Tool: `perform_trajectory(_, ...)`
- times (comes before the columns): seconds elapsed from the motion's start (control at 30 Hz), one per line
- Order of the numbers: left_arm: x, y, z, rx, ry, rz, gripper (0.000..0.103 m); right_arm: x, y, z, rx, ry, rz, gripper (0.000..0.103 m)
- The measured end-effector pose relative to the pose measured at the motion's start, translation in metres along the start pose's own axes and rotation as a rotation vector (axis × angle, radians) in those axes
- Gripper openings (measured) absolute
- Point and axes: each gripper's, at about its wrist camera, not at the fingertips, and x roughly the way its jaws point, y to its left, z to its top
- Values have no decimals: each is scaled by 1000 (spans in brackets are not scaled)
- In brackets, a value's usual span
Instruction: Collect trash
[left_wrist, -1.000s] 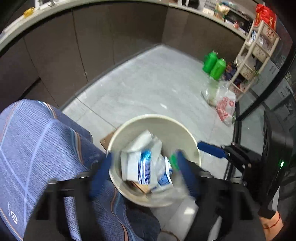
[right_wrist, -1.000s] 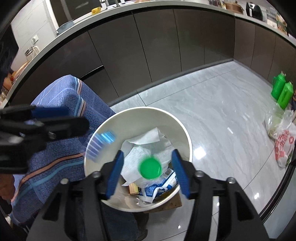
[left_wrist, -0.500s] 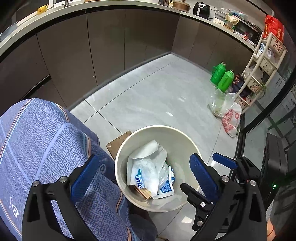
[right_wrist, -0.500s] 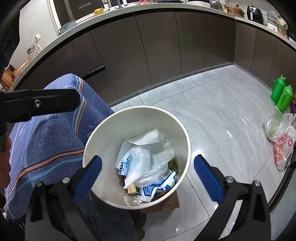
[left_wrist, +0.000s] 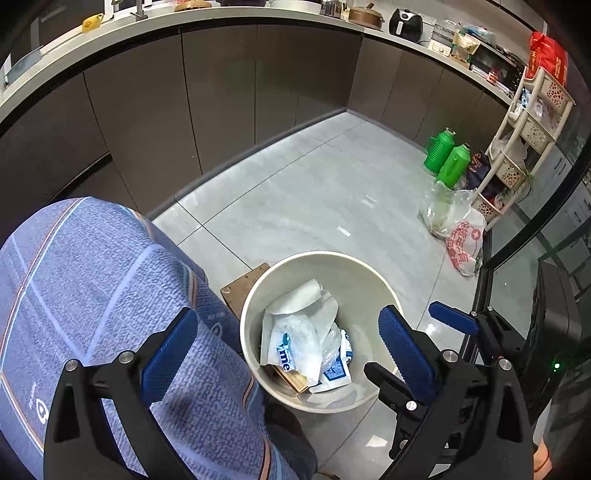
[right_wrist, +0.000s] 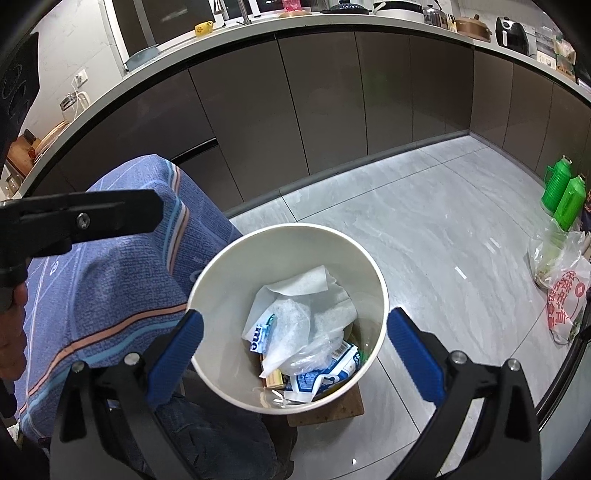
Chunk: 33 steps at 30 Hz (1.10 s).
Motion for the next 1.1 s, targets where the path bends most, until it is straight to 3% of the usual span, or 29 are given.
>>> perform_trajectory(0.23, -41, 21, -7, -57, -35, 56, 95, -23, 20, 11, -24, -10, 26, 100)
perform_trajectory(0.6, -145, 83, -60, -196, -129, 193, 95, -82, 76, 35, -130, -64, 31, 100)
perform_trajectory(0.93, -228, 128, -114, -330, -184, 311, 95, -127, 155, 50, -244, -60, 44, 100)
perform_trajectory(1.1, -259, 144, -144, -390, -203, 332, 95, -142, 198, 52, -292, -70, 41, 100)
